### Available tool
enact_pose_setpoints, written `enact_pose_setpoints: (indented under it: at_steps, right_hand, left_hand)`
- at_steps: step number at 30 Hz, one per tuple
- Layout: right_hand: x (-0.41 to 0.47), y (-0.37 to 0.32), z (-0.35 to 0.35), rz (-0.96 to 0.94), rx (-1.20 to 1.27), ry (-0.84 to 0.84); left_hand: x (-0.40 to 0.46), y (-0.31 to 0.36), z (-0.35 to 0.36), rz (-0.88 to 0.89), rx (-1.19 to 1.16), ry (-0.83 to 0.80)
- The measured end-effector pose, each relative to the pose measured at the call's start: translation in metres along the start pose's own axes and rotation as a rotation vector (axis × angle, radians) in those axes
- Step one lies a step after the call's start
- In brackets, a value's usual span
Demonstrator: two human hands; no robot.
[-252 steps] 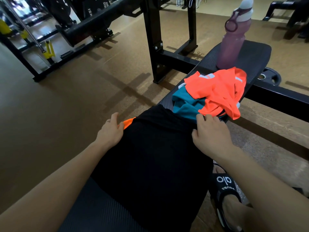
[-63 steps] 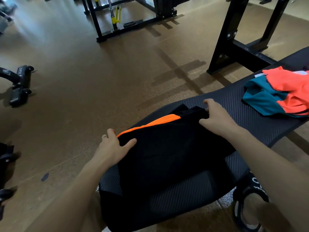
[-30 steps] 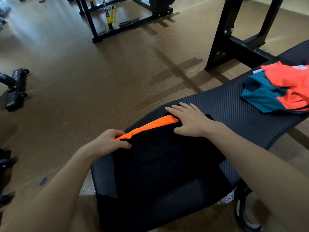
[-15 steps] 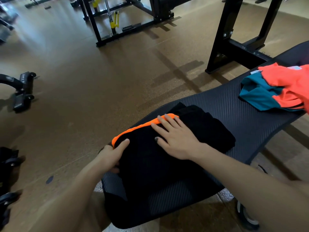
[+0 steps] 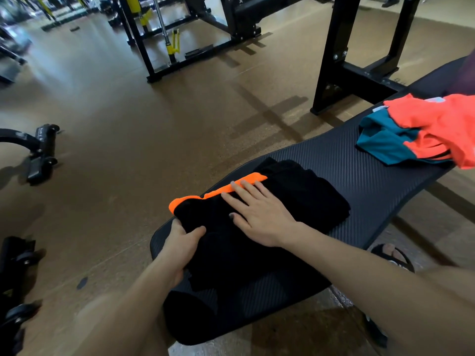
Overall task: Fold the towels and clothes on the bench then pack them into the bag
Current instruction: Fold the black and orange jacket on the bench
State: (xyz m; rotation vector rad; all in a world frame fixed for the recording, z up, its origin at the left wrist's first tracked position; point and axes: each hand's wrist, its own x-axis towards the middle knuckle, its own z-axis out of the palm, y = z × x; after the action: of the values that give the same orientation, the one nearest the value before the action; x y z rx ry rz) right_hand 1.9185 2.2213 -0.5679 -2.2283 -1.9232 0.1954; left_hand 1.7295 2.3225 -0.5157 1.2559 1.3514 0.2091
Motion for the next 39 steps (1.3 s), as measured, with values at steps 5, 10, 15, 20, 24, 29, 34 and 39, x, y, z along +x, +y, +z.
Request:
enact_pose_setpoints:
  at_steps: [5, 10, 15, 20, 24, 29, 34, 39]
  right_hand:
    - [-0.005, 0.001, 0.006, -0.025, 0.049, -0.097]
    - [-0.014, 0.0, -0.043, 0.333, 1.125, 0.104]
    - [-0.056, 0.021, -0.111, 0.626, 1.845, 0.116]
    - [-0.074, 0.052, -0.114, 0.7, 1.466, 0.069]
    - [-0.078, 0.077, -0.1, 0.778, 1.327, 0.013]
    - [-0.089, 0.094, -0.084, 0.731, 0.949, -0.088]
    - [-0.092, 0.093, -0.083, 0.78, 0.976, -0.015]
    - [-0.096, 0.092, -0.077, 0.821, 0.981, -0.023]
  left_hand:
    - [-0.028, 0.023, 0.022, 0.06, -0.153, 0.006]
    - [-0.025, 0.076, 0.066, 0.076, -0.287, -0.014]
    - [-0.005, 0.112, 0.136, 0.001, -0.291, -0.142]
    - [0.012, 0.099, 0.195, 0.086, 0.006, -0.163]
    - [0.002, 0.086, 0.204, 0.096, 0.042, -0.305]
    - [-0.022, 0.072, 0.154, 0.976, 0.636, -0.178]
    - [-0.005, 0.035, 0.124, 0.831, 0.733, 0.054]
    - [0.004, 0.021, 0.147, 0.794, 1.072, -0.043]
